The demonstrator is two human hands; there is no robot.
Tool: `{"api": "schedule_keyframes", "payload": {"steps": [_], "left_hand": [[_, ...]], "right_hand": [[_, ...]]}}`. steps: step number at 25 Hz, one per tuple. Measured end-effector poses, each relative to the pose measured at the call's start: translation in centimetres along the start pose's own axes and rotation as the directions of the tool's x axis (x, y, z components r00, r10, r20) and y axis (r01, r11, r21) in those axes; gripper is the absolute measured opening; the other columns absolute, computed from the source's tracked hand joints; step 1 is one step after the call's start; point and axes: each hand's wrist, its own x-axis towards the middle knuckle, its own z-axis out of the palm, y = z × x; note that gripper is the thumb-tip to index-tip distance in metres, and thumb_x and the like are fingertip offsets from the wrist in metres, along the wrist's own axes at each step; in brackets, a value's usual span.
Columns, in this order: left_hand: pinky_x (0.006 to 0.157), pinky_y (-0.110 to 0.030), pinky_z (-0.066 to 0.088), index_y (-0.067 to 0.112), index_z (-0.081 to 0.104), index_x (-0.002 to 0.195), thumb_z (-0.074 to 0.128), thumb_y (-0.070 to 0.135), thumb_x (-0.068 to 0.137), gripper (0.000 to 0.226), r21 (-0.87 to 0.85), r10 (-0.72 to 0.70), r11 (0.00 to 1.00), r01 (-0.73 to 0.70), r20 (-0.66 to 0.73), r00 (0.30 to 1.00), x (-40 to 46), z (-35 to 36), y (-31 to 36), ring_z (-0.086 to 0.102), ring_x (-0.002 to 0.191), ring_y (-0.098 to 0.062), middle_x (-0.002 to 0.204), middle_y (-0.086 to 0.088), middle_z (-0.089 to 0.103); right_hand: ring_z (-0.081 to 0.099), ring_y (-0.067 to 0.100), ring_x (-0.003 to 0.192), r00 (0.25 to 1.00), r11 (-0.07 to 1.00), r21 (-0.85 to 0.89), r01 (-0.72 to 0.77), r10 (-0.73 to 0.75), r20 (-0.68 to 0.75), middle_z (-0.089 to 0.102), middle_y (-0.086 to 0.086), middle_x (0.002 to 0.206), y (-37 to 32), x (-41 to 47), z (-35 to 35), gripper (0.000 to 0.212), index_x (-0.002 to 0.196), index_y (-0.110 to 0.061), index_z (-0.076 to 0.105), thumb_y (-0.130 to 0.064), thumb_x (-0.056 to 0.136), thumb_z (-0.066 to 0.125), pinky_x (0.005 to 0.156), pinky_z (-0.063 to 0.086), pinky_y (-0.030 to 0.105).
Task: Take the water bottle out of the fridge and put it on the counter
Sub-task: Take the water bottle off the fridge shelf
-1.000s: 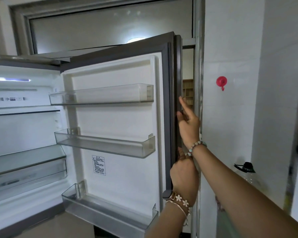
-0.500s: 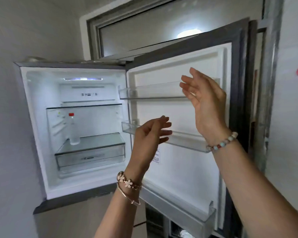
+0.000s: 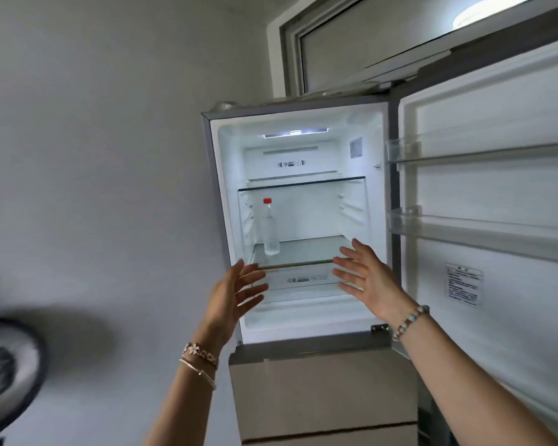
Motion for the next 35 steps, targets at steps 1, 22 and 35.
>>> {"api": "schedule_keyframes", "payload": {"steps": [1, 22, 35], "left_hand": [[0.083, -0.037, 0.057, 0.015, 0.069, 0.115, 0.046, 0.043, 0.100, 0.040, -0.001, 0.009, 1.000, -0.009, 0.002, 1.000, 1.0, -1.3, 0.0, 0.074, 0.099, -0.026, 0.113, -0.006, 0.077], [0.080, -0.036, 0.059, 0.014, 0.071, 0.106, 0.046, 0.037, 0.100, 0.035, 0.001, 0.160, 0.987, -0.161, -0.141, 0.977, 32.1, 2.0, -3.6, 0.075, 0.095, -0.027, 0.103, -0.007, 0.080], [0.094, -0.013, 0.038, 0.033, 0.052, 0.134, 0.063, 0.035, 0.094, 0.042, 0.246, 0.167, 0.963, -0.111, -0.219, 0.961, 47.3, 1.3, -11.0, 0.051, 0.116, 0.010, 0.129, 0.018, 0.053]], "right_hand": [[0.074, 0.021, 0.098, 1.000, 1.000, 0.006, 0.004, -0.004, 0.000, 0.079, 0.002, 0.109, 0.5, 0.9, 0.7, 0.042, 0.109, -0.021, 0.074, -0.054, 0.084, 0.067, 0.083, 0.055, 0.037], [0.073, 0.025, 0.101, 0.994, 0.999, 0.022, 0.048, -0.050, 0.100, 0.079, 0.006, 0.107, 2.2, 34.5, 3.2, 0.037, 0.107, -0.018, 0.075, -0.047, 0.085, 0.068, 0.093, 0.053, 0.041], [0.053, 0.022, 0.118, 0.951, 0.974, -0.213, -0.076, 0.135, 0.277, 0.061, 0.002, 0.131, 10.9, 50.5, 9.4, 0.066, 0.139, -0.027, 0.051, -0.032, 0.080, 0.080, 0.104, 0.035, 0.048]]}}
